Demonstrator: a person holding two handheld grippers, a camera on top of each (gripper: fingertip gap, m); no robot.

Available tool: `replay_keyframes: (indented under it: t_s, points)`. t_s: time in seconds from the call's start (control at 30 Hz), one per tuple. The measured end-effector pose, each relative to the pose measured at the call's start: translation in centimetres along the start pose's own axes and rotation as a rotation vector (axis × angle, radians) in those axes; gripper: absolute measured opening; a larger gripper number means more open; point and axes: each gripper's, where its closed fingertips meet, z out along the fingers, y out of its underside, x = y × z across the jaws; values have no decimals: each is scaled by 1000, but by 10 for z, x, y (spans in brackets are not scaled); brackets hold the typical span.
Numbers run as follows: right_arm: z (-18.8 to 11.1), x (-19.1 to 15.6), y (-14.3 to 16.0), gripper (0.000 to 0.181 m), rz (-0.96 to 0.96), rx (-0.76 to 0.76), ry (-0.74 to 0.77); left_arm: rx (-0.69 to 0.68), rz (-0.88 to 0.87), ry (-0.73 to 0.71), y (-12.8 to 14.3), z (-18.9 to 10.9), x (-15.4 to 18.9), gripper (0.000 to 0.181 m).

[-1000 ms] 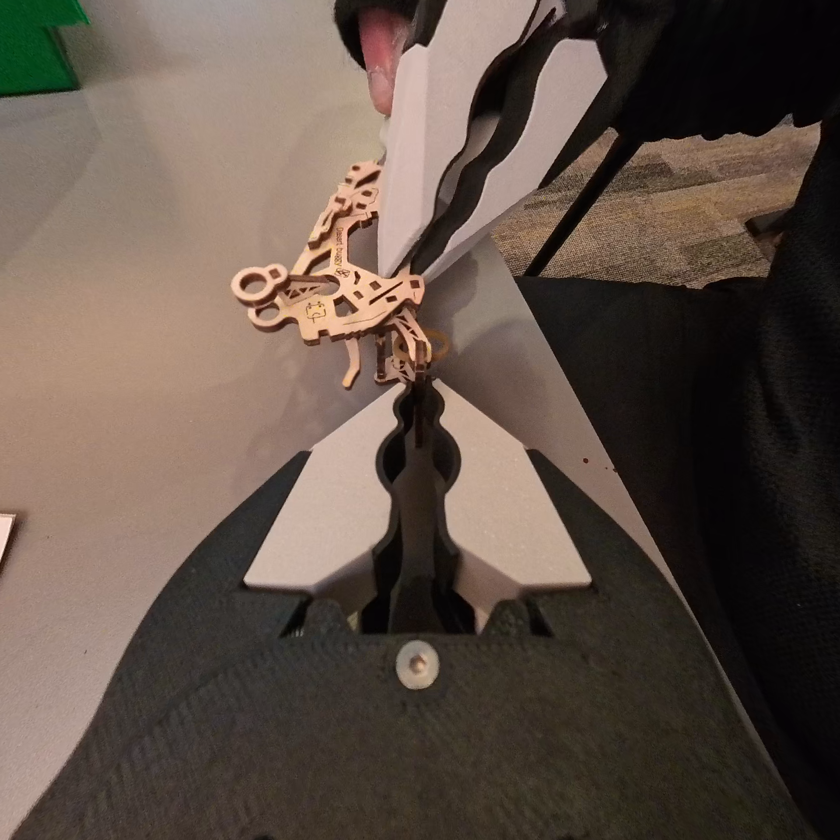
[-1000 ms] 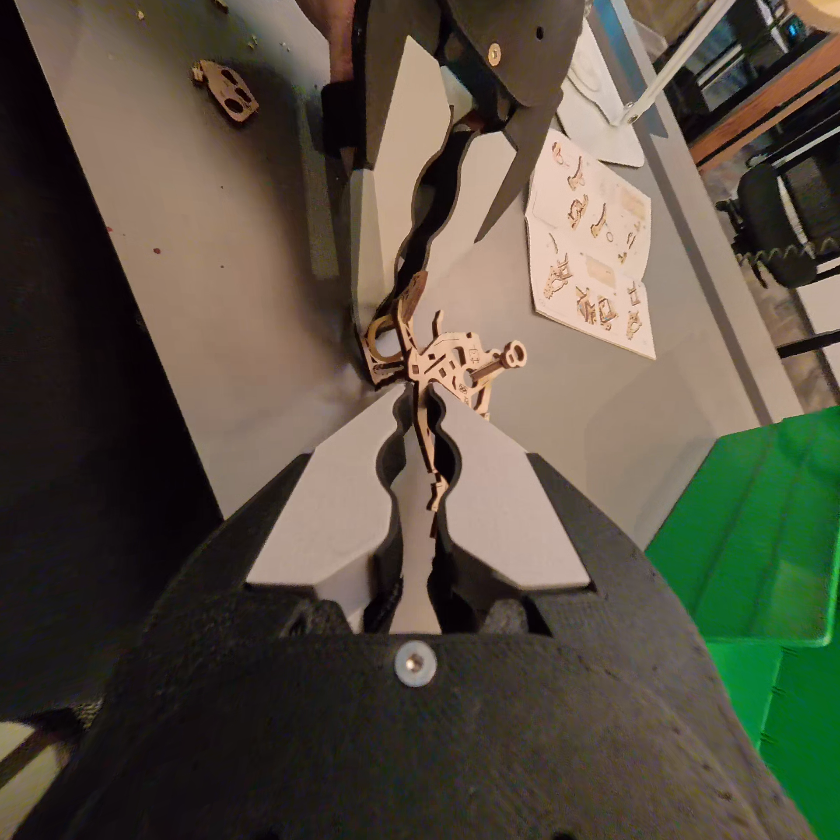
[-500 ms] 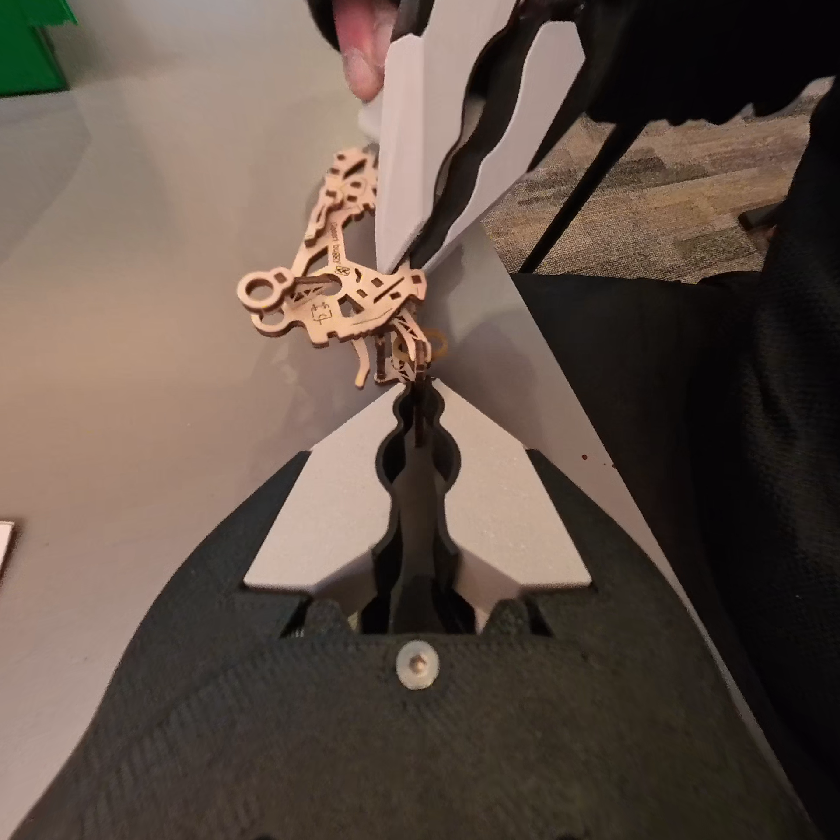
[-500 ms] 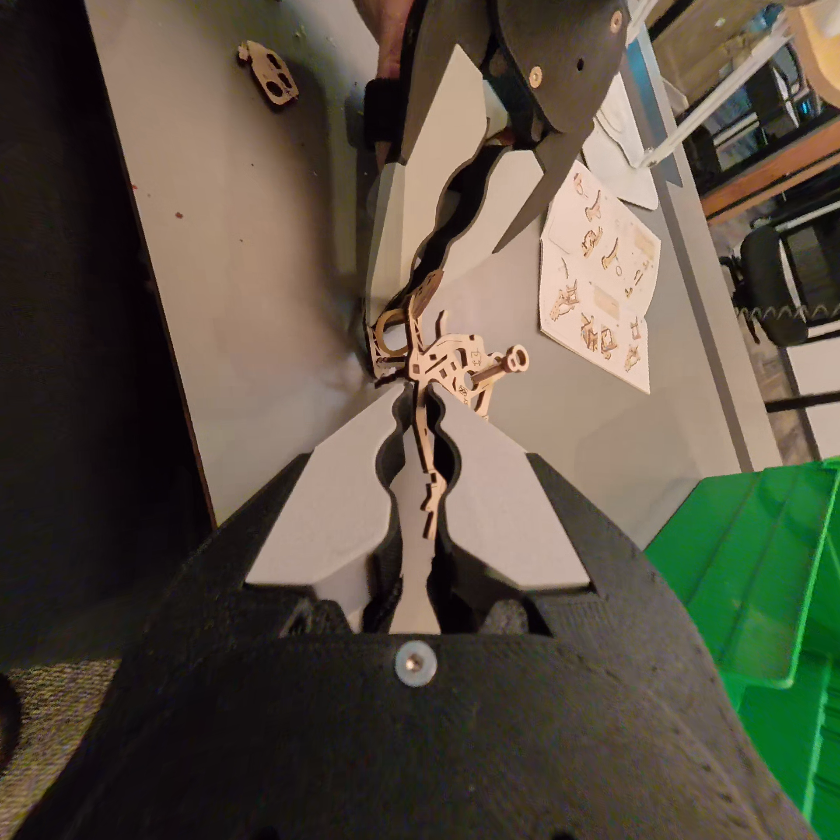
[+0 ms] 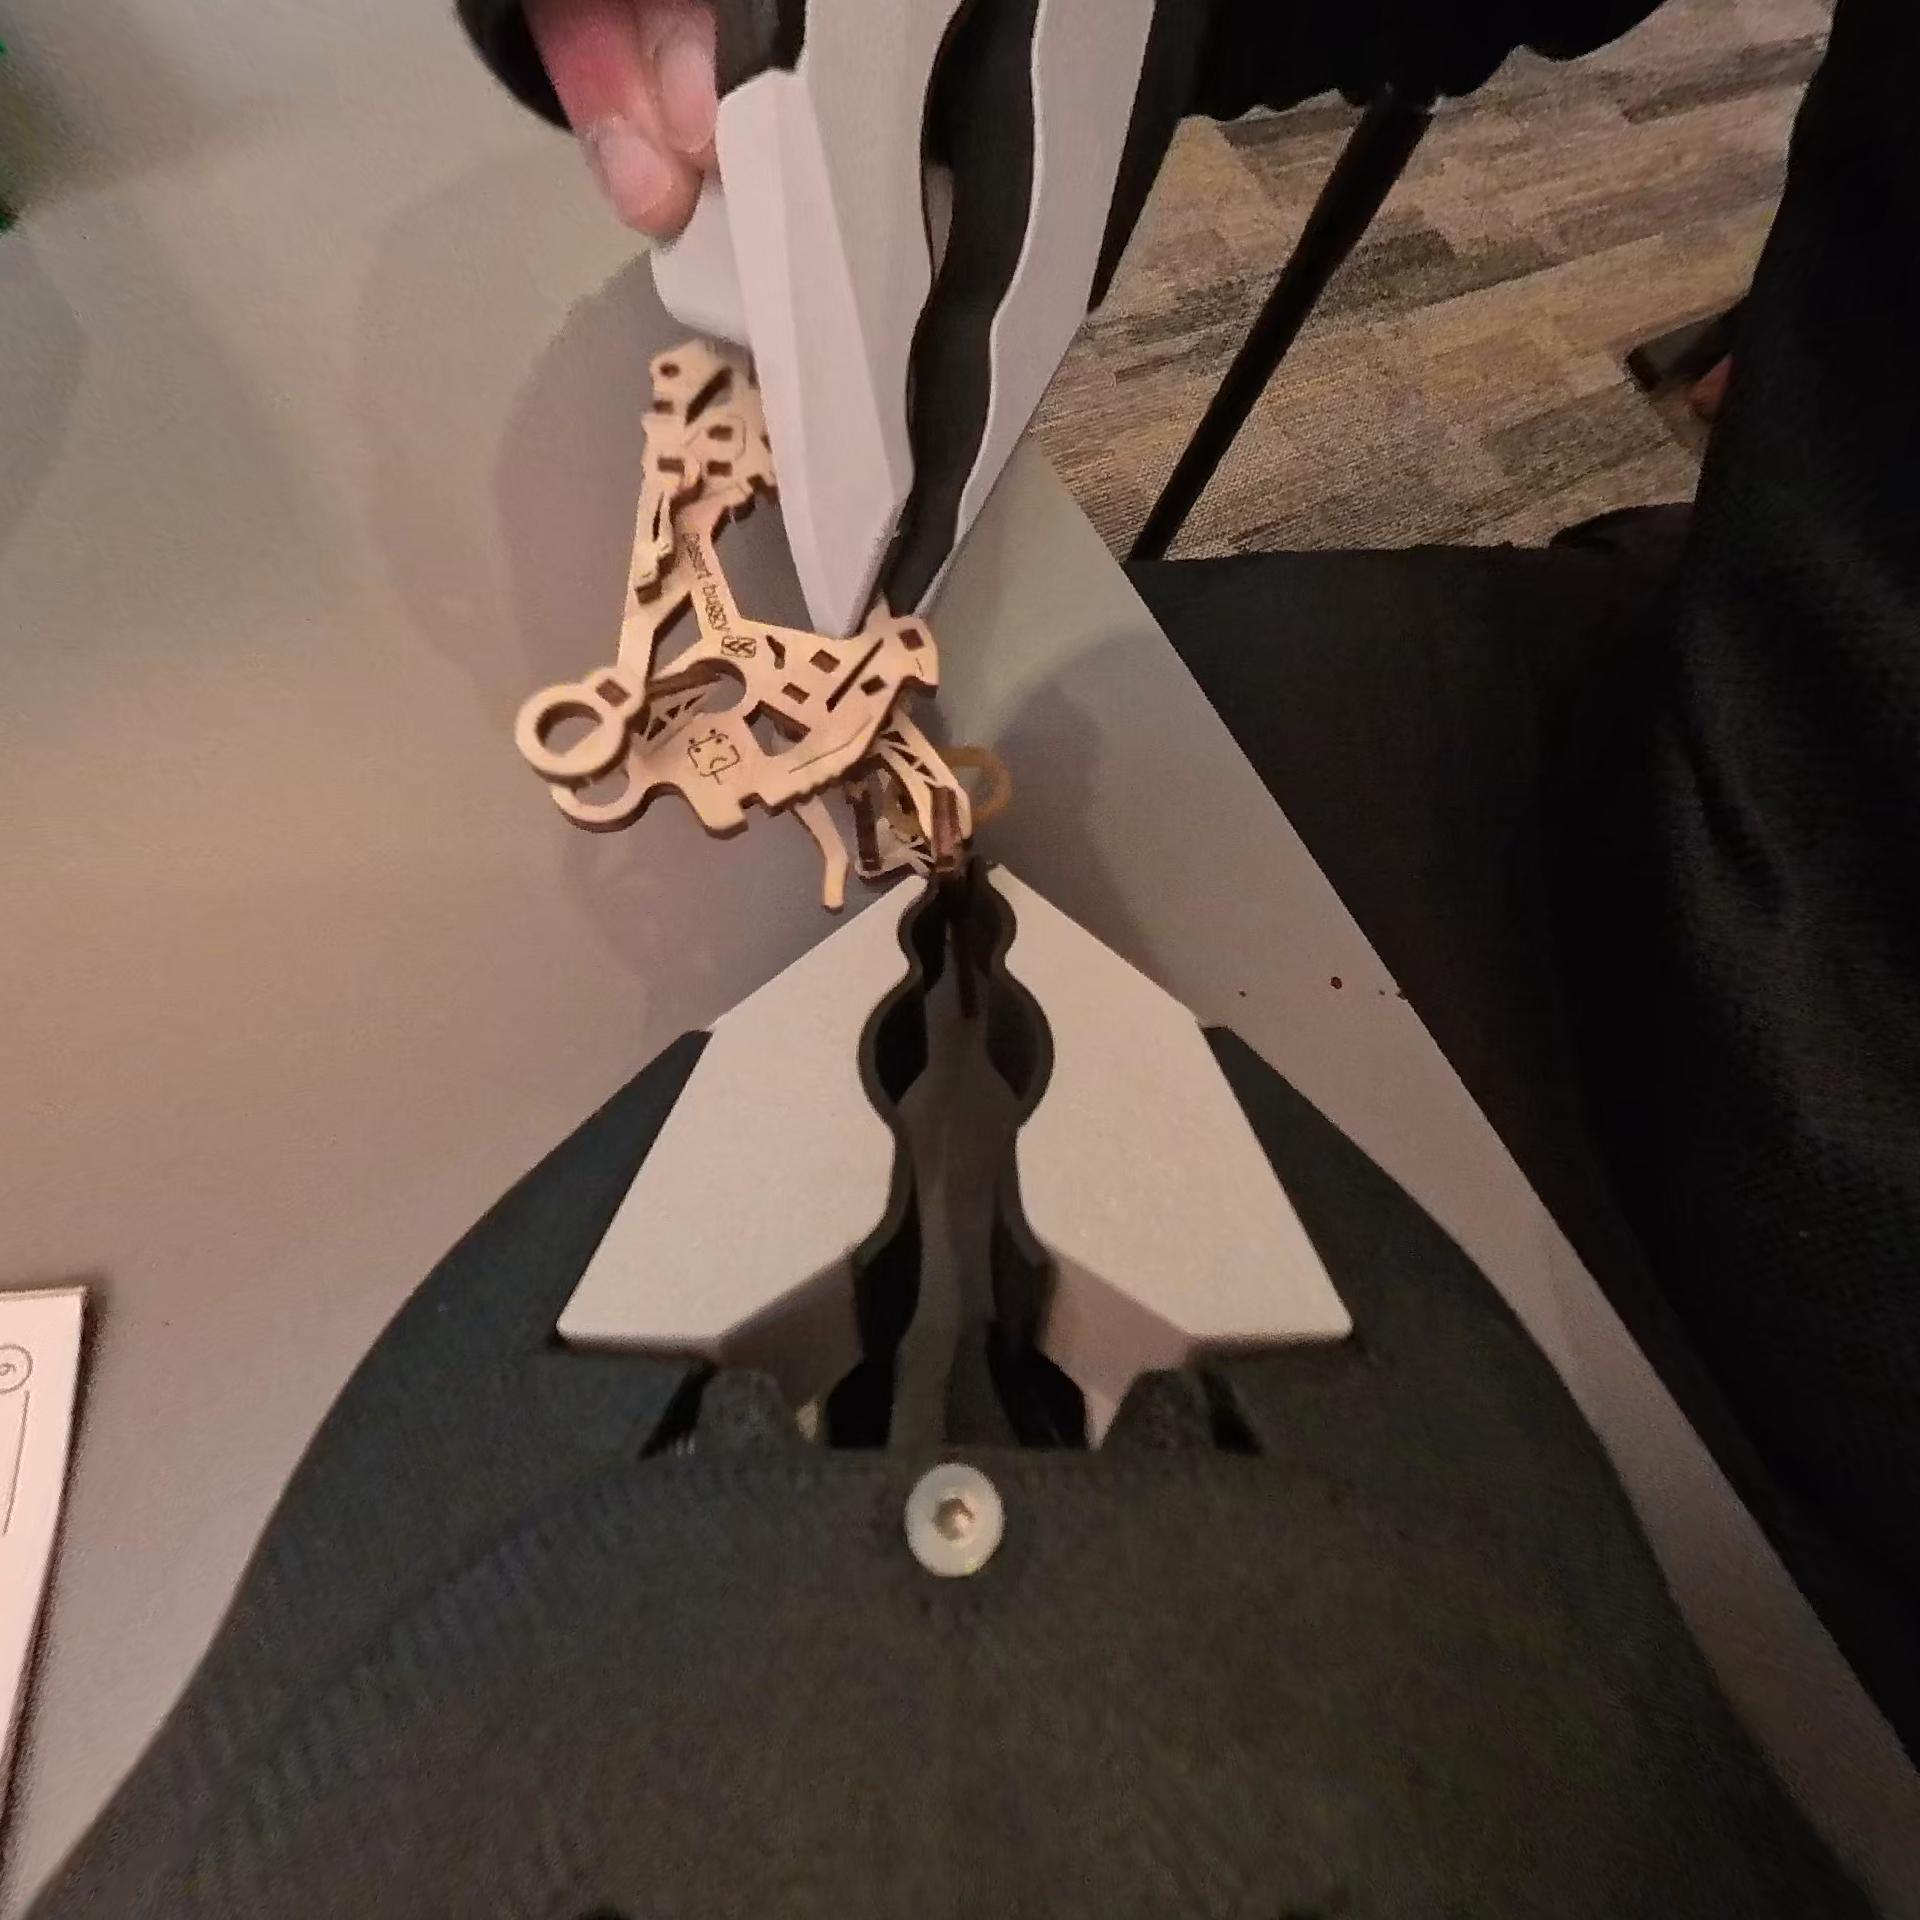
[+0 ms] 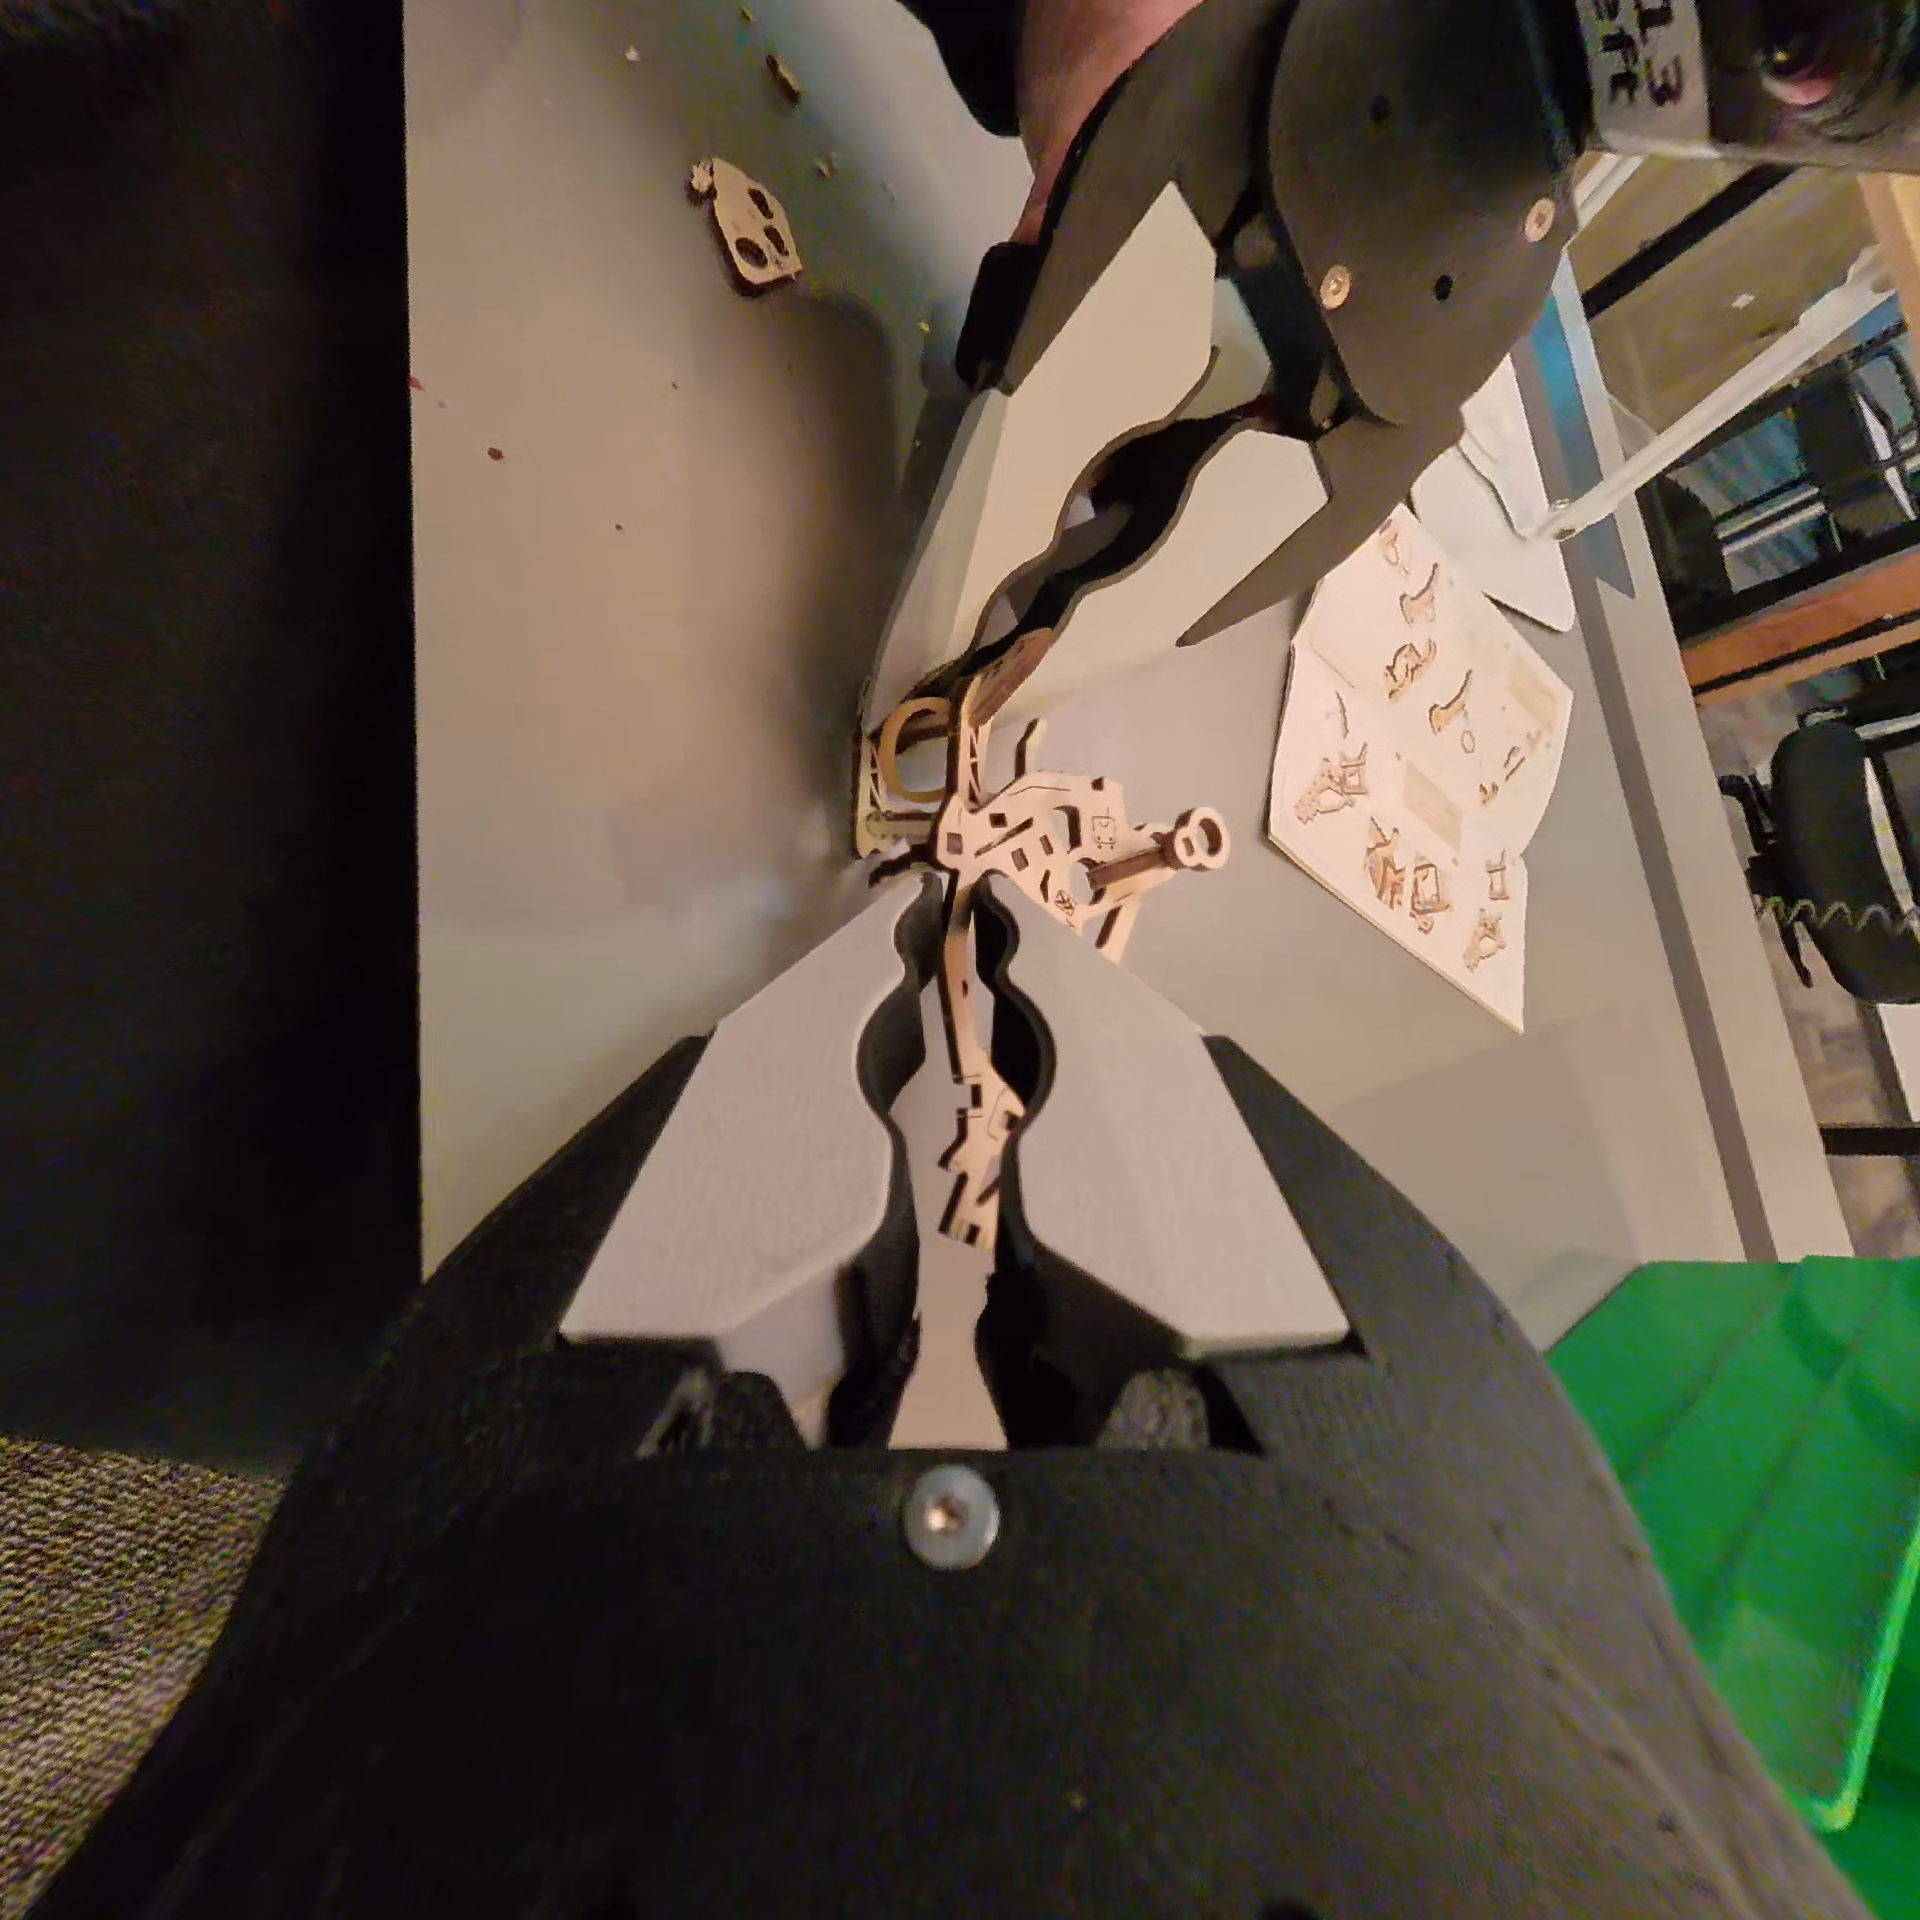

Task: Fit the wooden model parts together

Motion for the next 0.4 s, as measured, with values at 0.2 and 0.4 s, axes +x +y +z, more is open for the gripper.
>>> replay_keyframes:
  t_s: [0.2,0.4]
  points:
    - [0,0,0,3,2,48,-46,-25,29,11,0,0,0,2]
    - [0,-1,-1,2,20,70,-91,-38,47,16,1,0,0,2]
